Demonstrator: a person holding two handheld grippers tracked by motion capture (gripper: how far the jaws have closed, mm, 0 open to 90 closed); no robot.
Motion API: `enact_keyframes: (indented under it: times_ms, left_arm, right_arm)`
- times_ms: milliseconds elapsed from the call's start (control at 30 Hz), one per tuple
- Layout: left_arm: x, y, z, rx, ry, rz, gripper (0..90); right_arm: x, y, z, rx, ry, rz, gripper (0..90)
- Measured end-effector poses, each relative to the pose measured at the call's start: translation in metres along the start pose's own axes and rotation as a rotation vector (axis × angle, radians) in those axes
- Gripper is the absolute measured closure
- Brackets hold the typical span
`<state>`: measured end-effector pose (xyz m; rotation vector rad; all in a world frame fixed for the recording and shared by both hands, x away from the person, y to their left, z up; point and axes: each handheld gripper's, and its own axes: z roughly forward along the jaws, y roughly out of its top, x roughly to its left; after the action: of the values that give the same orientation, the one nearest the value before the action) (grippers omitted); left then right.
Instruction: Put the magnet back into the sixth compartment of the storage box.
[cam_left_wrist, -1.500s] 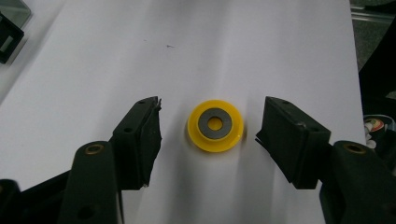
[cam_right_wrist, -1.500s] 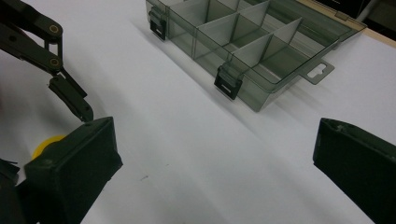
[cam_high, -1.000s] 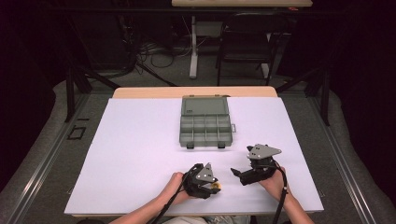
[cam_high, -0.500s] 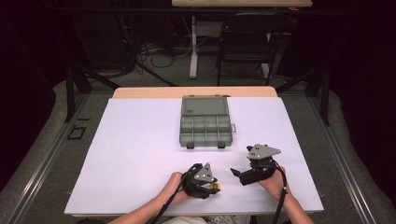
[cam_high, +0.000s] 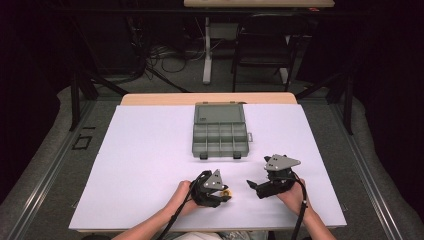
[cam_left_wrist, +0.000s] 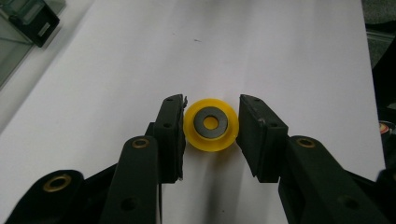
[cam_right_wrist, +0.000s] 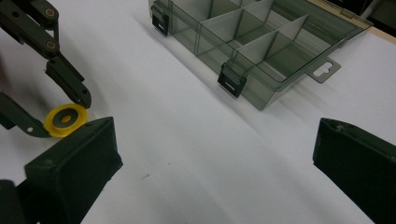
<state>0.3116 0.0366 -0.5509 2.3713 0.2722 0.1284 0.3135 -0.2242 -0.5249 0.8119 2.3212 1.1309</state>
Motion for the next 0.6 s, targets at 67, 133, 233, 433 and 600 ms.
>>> enact_keyframes:
  times_ms: [67, 133, 233, 433, 600]
  left_arm:
    - [0.002, -0.001, -0.001, -0.005, 0.010, 0.000, 62.2]
    - [0.003, -0.001, -0.002, -0.002, 0.019, -0.002, 62.1]
    - [0.005, -0.002, -0.003, -0.004, 0.032, -0.004, 62.2]
    - [0.012, -0.005, -0.006, -0.005, 0.051, -0.018, 62.2]
    - [0.018, -0.007, -0.008, -0.007, 0.070, -0.029, 62.2]
  right_arm:
    - [0.000, 0.000, 0.000, -0.001, 0.000, 0.000, 0.0]
    - [0.000, 0.000, 0.000, 0.000, -0.002, 0.000, 0.0]
    - [0.000, 0.000, 0.000, 0.002, -0.003, -0.001, 0.0]
    - [-0.001, -0.001, 0.001, 0.001, -0.006, 0.001, 0.0]
    - [-0.001, -0.001, 0.000, 0.005, -0.006, 0.002, 0.0]
